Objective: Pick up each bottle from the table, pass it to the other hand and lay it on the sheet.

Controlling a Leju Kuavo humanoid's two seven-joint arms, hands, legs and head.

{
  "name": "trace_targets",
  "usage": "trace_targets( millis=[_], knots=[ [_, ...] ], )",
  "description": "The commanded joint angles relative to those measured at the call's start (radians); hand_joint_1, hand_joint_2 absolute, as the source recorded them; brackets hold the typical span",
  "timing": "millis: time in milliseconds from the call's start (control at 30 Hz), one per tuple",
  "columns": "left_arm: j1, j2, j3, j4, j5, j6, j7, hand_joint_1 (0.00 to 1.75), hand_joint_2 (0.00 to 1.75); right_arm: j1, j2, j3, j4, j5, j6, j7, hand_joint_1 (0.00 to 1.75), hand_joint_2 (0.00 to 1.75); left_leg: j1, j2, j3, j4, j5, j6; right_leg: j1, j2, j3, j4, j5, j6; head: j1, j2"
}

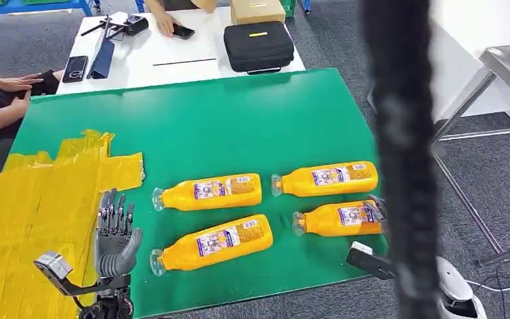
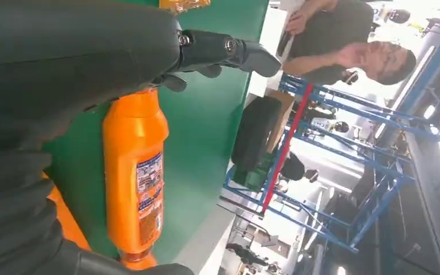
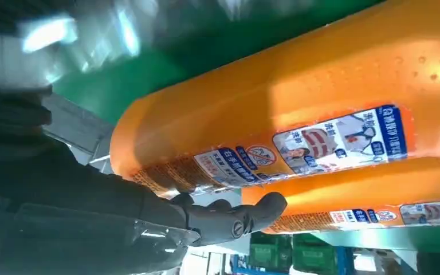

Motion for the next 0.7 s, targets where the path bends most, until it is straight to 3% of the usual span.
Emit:
trace_targets(
  millis=[33, 200, 333, 367, 400, 500, 633, 700],
  knots=[
    [-0.022, 0.027, -0.019, 0.063, 0.002, 0.002, 0.000, 0.00, 1.75, 0.003, 0.011, -0.017, 0.052, 0.002, 0.009, -0.001, 0.00, 1.75, 0.002, 0.000, 0.006, 0.000, -0.002, -0.004, 0.002, -0.002, 0.006, -0.001, -0.002, -0.001, 0.000, 0.000],
    [-0.020, 0.032, -0.027, 0.066, 0.004, 0.005, -0.001, 0.00, 1.75, -0.002, 0.006, -0.004, 0.063, 0.025, 0.014, 0.012, 0.00, 1.75, 0.003, 0.001, 0.009, 0.000, -0.004, -0.006, 0.003, -0.003, 0.010, -0.001, -0.004, -0.001, 0.000, 0.000],
    [-0.007, 0.044, -0.037, 0.074, 0.024, 0.013, -0.009, 0.00, 1.75, -0.071, -0.015, 0.038, 0.182, 0.059, 0.020, 0.026, 0.02, 1.75, 0.001, 0.002, 0.005, -0.001, -0.001, -0.003, 0.001, 0.000, 0.005, -0.002, 0.000, 0.000, 0.000, 0.000],
    [-0.006, 0.044, -0.038, 0.073, 0.028, 0.014, -0.009, 0.00, 1.75, -0.094, -0.025, 0.050, 0.223, 0.059, 0.021, 0.026, 1.26, 1.75, 0.002, 0.003, 0.007, -0.001, -0.002, -0.004, 0.002, 0.001, 0.008, -0.003, -0.001, -0.001, 0.000, 0.000],
    [-0.006, 0.044, -0.038, 0.073, 0.030, 0.016, -0.009, 0.00, 1.75, -0.104, -0.030, 0.056, 0.239, 0.061, 0.022, 0.024, 1.47, 1.75, 0.001, 0.003, 0.005, -0.001, -0.001, -0.003, 0.001, 0.001, 0.006, -0.002, 0.000, 0.000, 0.000, 0.000],
    [-0.012, 0.042, -0.043, 0.080, 0.037, 0.014, -0.009, 0.00, 1.75, -0.134, -0.059, 0.087, 0.302, 0.064, 0.029, 0.025, 1.54, 1.75, 0.002, 0.002, 0.005, -0.001, -0.001, -0.003, 0.001, 0.000, 0.006, -0.002, 0.000, 0.000, 0.000, 0.000],
    [-0.039, 0.032, -0.041, 0.088, 0.038, 0.014, -0.004, 0.00, 1.75, -0.092, -0.060, 0.091, 0.251, 0.079, 0.054, 0.052, 1.71, 1.75, 0.003, -0.002, 0.012, 0.000, -0.003, -0.006, 0.004, -0.005, 0.015, -0.003, -0.004, -0.001, 0.000, 0.000],
    [-0.026, 0.031, -0.034, 0.066, 0.041, 0.017, -0.004, 0.00, 1.75, -0.123, -0.066, 0.122, 0.277, 0.101, 0.075, 0.063, 1.68, 1.75, 0.002, 0.000, 0.011, 0.000, -0.002, -0.004, 0.003, -0.003, 0.013, -0.003, -0.002, -0.001, 0.000, 0.000]
  ],
)
